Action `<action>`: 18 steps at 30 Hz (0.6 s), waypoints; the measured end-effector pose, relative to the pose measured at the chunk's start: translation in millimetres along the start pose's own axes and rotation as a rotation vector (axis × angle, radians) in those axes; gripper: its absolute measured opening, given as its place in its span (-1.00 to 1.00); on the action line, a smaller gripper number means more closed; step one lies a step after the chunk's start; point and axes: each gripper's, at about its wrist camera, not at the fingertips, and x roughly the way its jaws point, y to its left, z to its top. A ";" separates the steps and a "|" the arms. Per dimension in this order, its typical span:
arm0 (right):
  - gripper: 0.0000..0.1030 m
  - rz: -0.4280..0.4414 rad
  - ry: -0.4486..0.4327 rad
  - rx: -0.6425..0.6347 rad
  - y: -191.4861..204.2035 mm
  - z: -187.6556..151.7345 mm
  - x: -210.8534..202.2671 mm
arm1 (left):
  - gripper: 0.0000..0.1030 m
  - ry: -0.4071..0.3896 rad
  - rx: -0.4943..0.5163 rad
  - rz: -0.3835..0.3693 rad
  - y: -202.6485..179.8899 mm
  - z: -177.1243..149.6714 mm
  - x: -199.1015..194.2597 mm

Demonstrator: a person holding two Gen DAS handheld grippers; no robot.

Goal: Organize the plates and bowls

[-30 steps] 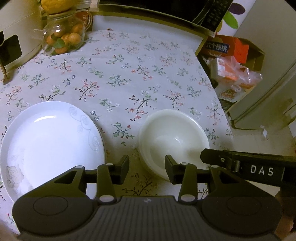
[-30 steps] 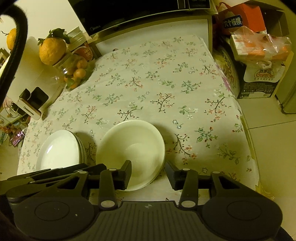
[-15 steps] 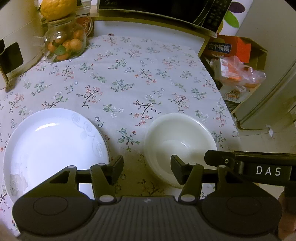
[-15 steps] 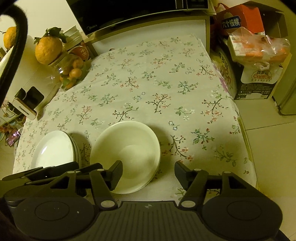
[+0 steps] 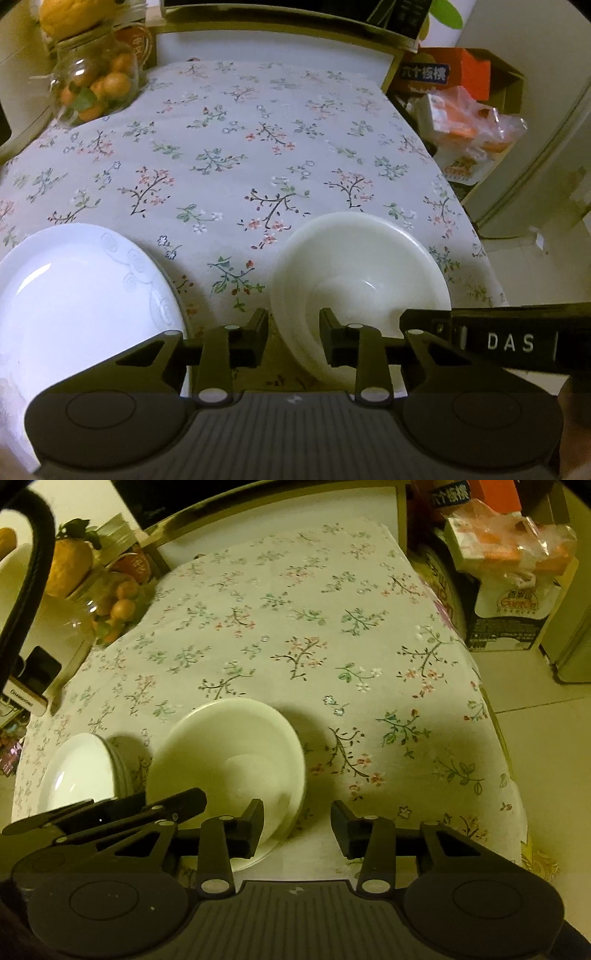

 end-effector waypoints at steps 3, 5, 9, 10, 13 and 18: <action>-0.46 0.000 0.002 0.013 -2.7 0.7 4.3 | -0.69 0.004 -0.006 0.001 1.5 0.6 3.5; -0.80 0.002 0.007 0.013 -2.3 0.7 7.8 | -0.71 0.002 -0.013 -0.001 2.7 1.1 2.2; -0.78 0.000 -0.015 -0.013 5.8 0.7 3.7 | -0.73 -0.023 -0.002 0.012 0.3 1.3 -7.3; -0.79 -0.001 -0.023 -0.021 7.6 0.8 1.5 | -0.73 -0.028 -0.004 0.011 0.5 1.9 -9.9; -0.79 0.006 -0.038 -0.013 7.6 3.8 -3.5 | -0.73 -0.035 -0.031 0.001 4.7 4.5 -20.5; -0.79 0.044 -0.085 -0.041 20.6 8.9 -22.3 | -0.73 -0.086 -0.086 0.006 20.6 9.3 -54.8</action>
